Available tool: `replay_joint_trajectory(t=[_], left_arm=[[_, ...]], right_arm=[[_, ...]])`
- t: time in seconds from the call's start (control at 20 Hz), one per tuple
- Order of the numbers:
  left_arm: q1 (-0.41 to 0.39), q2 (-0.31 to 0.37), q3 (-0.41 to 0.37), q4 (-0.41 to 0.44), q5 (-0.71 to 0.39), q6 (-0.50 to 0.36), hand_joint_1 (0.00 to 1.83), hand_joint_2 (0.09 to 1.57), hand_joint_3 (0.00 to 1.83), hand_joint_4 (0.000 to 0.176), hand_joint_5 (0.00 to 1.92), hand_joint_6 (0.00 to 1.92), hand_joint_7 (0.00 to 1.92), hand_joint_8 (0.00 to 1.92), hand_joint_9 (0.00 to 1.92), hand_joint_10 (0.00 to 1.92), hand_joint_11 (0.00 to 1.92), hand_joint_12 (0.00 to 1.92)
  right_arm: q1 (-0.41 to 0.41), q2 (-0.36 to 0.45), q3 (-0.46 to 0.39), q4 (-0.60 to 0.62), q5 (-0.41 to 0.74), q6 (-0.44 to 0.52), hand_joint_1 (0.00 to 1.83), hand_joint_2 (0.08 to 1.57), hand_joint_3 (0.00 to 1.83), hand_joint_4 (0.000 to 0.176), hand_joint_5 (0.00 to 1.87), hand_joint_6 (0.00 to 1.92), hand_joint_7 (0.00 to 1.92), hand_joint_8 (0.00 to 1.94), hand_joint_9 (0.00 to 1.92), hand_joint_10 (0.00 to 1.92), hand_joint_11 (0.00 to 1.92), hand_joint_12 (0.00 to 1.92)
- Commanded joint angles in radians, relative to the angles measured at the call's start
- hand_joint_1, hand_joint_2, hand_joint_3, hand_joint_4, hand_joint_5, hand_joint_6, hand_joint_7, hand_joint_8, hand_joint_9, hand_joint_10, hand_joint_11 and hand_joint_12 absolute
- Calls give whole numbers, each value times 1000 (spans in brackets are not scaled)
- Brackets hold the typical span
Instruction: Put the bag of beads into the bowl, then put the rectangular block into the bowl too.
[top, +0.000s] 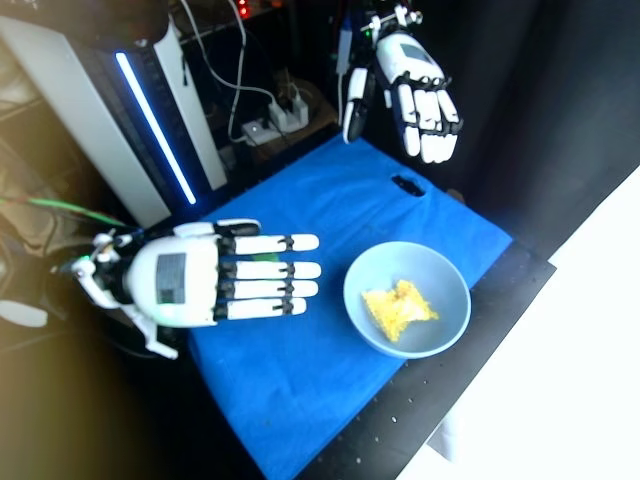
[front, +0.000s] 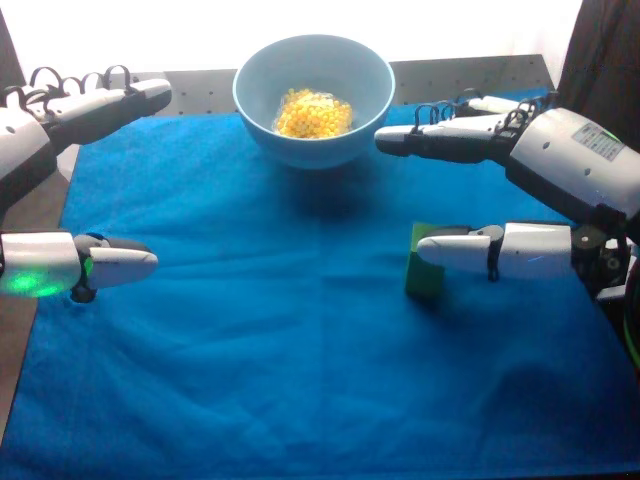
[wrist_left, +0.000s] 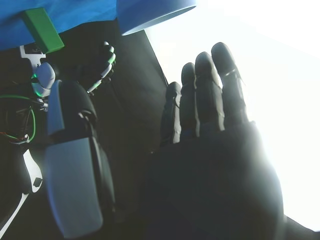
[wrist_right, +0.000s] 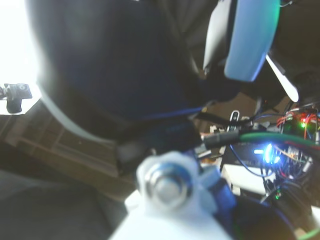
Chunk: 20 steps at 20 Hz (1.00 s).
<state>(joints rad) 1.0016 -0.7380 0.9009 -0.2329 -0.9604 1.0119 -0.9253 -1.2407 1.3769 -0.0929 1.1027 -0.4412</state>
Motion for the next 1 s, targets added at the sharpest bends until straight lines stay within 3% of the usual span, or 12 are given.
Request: replay_joint_trajectory(t=[0.0, 0.05, 0.1, 0.3, 0.4, 0.45, 0.55, 0.6, 0.75, 0.8, 0.85, 0.95], left_arm=[[-9, -3, 5, -2, -106, -8, 791, 980, 1, 97, 162, 2, 286, 4, 295, 15, 0, 794], [-9, -4, 5, -2, -104, -8, 787, 984, 2, 97, 165, 1, 293, 3, 304, 11, 0, 817], [-9, -6, 6, -2, -102, -8, 778, 997, 3, 97, 168, 1, 298, 1, 311, 6, 0, 873], [-9, -11, 10, -2, -100, -11, 784, 994, 0, 95, 176, 1, 308, 1, 323, 3, 0, 918], [-9, -11, 11, -2, -100, -13, 791, 990, 0, 97, 183, 2, 307, 0, 321, 1, 0, 889], [-9, -11, 11, -2, -100, -13, 794, 994, 0, 96, 183, 1, 306, 0, 319, 0, 0, 864], [-9, -12, 11, -2, -99, -13, 799, 995, 0, 113, 196, 4, 315, 2, 339, 7, 0, 879], [-9, -12, 12, -2, -99, -13, 808, 995, 0, 110, 199, 5, 316, 2, 342, 7, 0, 879], [-9, -12, 13, -2, -98, -13, 804, 999, 2, 113, 199, 1, 316, 1, 341, 1, 0, 805], [-9, -13, 14, -2, -97, -13, 804, 999, 2, 113, 199, 1, 316, 1, 341, 1, 0, 805], [-9, -14, 14, -2, -96, -13, 807, 992, 0, 110, 196, 1, 320, 1, 345, 2, 0, 830], [-9, -17, 16, -2, -93, -13, 801, 990, 0, 115, 191, 1, 323, 2, 349, 3, 0, 846]], right_arm=[[0, -11, -6, 10, 84, 15, 549, 1078, 0, 61, 418, 0, 562, 3, 621, 18, 316, 1004], [-1, -11, -7, 4, 82, 15, 515, 1054, 0, 51, 384, 0, 578, 2, 632, 12, 343, 947], [-1, -11, -7, -2, 80, 15, 501, 960, 0, 69, 322, 0, 335, 1, 411, 0, 245, 911], [-1, -11, 1, -5, 62, 15, 505, 890, 0, 70, 201, 0, 230, 0, 345, 0, 191, 890], [-2, -17, 4, -9, 49, 15, 469, 893, 0, 86, 144, 0, 83, 0, 230, 0, 134, 873], [-2, -22, 8, -9, 40, 15, 472, 885, 0, 83, 137, 6, 31, 5, 94, 0, 26, 706], [-2, -34, 19, -15, 17, 15, 407, 950, 4, 35, 168, 4, 216, 16, 238, 17, 1, 933], [-2, -41, 26, -19, 3, 15, 415, 967, 1, 48, 220, 3, 278, 8, 331, 27, 71, 1075], [-2, -54, 39, -37, -31, 15, 442, 948, 0, 7, 394, 14, 447, 3, 524, 54, 199, 1275], [-2, -55, 43, -51, -41, 15, 442, 948, 0, 7, 394, 14, 447, 3, 524, 54, 199, 1275], [-2, -56, 46, -67, -50, 15, 388, 957, 0, 45, 307, 0, 388, 0, 490, 33, 152, 1348], [-2, -56, 46, -92, -58, 15, 408, 960, 0, 90, 285, 0, 368, 0, 456, 15, 64, 1336]])
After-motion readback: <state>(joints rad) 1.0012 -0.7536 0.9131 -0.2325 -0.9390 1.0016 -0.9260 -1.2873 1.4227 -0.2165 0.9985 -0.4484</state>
